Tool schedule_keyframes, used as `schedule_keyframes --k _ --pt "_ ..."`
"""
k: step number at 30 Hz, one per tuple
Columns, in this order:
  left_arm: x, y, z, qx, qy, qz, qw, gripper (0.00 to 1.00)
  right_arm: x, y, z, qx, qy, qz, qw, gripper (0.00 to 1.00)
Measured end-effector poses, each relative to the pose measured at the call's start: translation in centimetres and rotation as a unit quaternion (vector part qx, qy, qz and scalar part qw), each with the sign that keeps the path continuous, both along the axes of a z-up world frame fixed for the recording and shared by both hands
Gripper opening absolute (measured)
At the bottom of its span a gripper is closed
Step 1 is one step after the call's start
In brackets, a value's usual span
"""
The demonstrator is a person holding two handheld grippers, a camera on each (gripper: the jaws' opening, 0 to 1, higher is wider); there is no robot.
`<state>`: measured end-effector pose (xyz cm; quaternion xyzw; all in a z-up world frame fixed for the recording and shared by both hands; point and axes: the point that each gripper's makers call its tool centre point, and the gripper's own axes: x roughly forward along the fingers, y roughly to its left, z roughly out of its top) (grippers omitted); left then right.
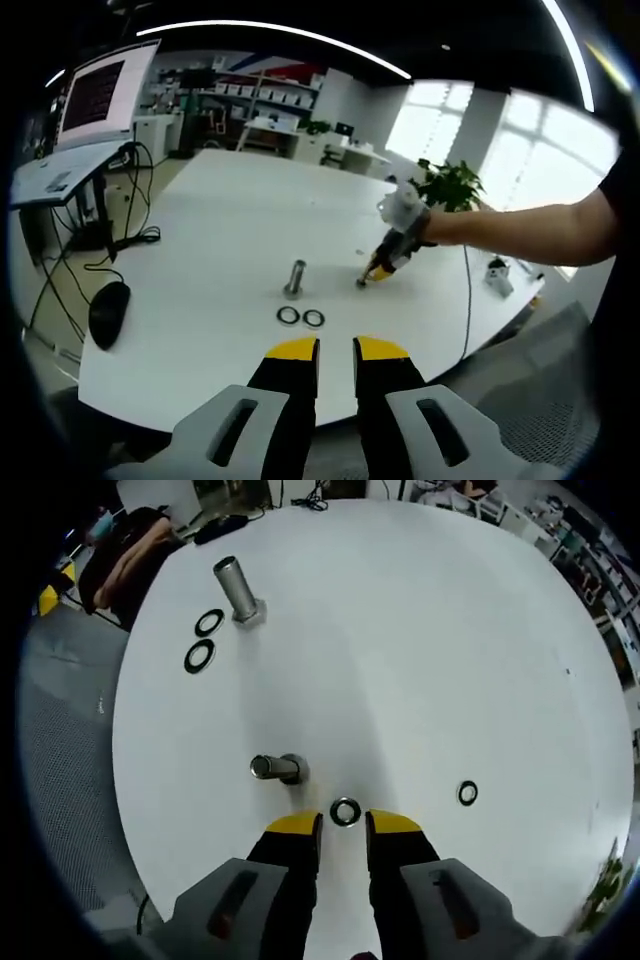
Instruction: Place the washer onto the threaded stud by aligning its center hole with the stud, sliding it down to the base, and recovering from edge contact or off-axis alignment until the washer reaches the visible bottom stop.
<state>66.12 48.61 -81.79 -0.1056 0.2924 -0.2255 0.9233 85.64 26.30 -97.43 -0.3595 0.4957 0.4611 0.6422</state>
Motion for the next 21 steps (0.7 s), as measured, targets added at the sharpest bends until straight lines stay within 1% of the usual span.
schedule_keyframes --k 9,12,19,21 --pt "-0.03 -0.04 -0.08 0.002 0.003 -0.003 1.0000 0.11 0.02 -0.04 -0.05 0.000 -0.001 0.007 1.0000 0.19" --pt "-0.04 -0.05 -0.09 0.002 0.003 -0.004 1.0000 0.11 0.04 0.26 -0.04 0.007 -0.007 0.014 0.9999 0.14" --pt "-0.06 -0.07 -0.07 0.001 0.003 -0.004 1.0000 0.11 -0.07 0.00 0.09 0.000 -0.014 0.016 0.9998 0.14" --pt "-0.05 -0.07 -0.06 0.001 0.003 -0.004 1.0000 0.11 -0.15 0.07 0.47 0.004 -0.015 0.013 0.9998 0.14"
